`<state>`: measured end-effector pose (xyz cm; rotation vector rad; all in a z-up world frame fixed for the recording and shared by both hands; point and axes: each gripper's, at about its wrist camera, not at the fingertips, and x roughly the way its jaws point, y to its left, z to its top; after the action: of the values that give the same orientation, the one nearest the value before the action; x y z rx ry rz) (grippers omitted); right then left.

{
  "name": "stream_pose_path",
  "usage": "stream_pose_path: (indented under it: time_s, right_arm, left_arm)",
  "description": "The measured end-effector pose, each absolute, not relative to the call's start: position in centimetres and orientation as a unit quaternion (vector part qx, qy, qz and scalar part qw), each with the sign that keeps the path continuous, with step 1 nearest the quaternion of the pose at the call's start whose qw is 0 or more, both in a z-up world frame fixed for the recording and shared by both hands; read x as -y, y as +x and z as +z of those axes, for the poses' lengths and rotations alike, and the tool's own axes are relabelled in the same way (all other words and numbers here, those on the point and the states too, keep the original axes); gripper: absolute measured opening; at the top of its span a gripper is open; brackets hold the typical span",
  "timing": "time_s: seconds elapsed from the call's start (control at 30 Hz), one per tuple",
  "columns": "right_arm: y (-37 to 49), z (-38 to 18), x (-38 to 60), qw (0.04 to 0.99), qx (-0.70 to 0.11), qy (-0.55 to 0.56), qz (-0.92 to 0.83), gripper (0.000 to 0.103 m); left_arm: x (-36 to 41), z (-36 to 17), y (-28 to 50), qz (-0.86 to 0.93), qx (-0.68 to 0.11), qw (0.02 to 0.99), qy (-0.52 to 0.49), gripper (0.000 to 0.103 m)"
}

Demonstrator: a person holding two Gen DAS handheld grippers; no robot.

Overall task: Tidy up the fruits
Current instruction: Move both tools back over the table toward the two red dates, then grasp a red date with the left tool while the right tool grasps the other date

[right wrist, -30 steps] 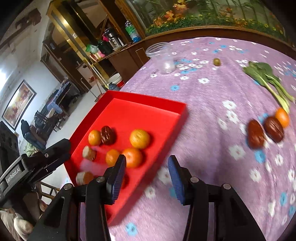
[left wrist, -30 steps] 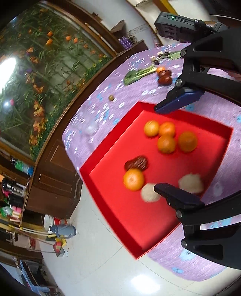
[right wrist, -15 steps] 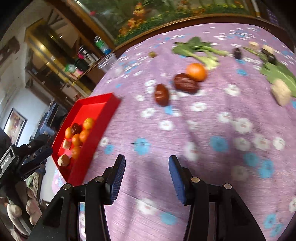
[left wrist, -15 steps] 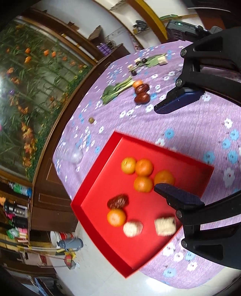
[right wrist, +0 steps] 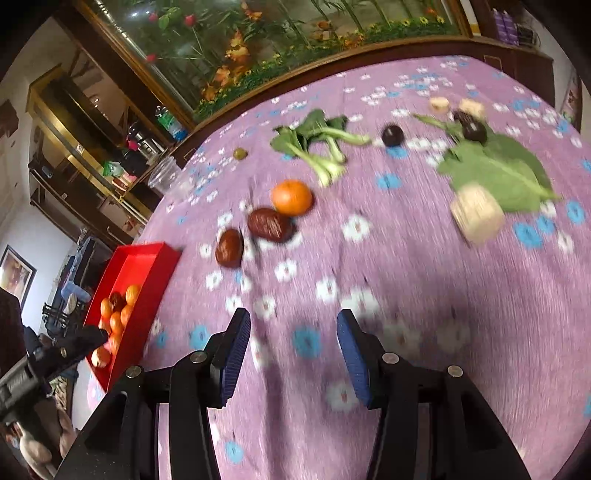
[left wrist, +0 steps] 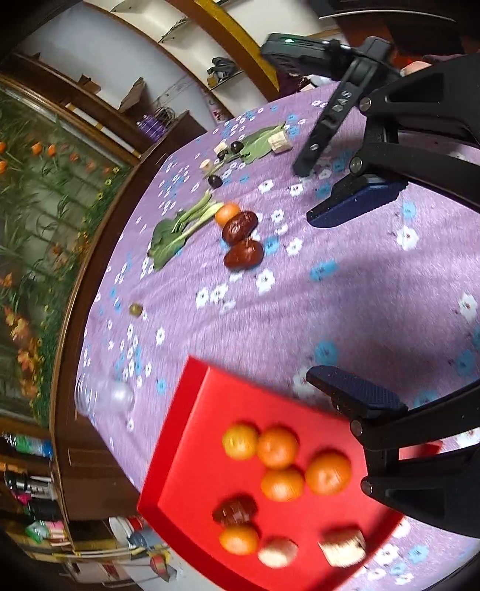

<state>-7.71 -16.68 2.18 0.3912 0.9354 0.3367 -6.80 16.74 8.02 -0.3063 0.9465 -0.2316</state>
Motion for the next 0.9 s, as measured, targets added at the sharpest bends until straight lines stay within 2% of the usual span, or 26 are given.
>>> stream_pose_path:
  time_s: [0.6, 0.7, 0.73, 0.9]
  right_arm:
    - [1.8, 0.4, 10.7, 0.872, -0.445, 0.132, 0.158, 0.053]
    - [1.7, 0.3, 10.1, 0.873, -0.445, 0.113, 0.165, 0.040]
    - [1.5, 0.3, 10.2, 0.872, -0.446, 0.114, 0.165, 0.033]
    - [-0.1, 0.8, 11.9, 0.874, -0.439, 0.135, 0.161, 0.029]
  left_arm:
    - [-15.8, 5.6, -2.9, -0.118, -0.479, 0.856, -0.153, 0.076]
    - [-15.5, 5.5, -2.7, -0.119, -0.481, 0.856, -0.149, 0.076]
    - [-15.4, 5.5, -2.7, -0.119, -0.480, 0.856, -0.147, 0.076]
    - [-14.3, 5.6, -2.0, -0.123, -0.479, 0.859, -0.131, 0.076]
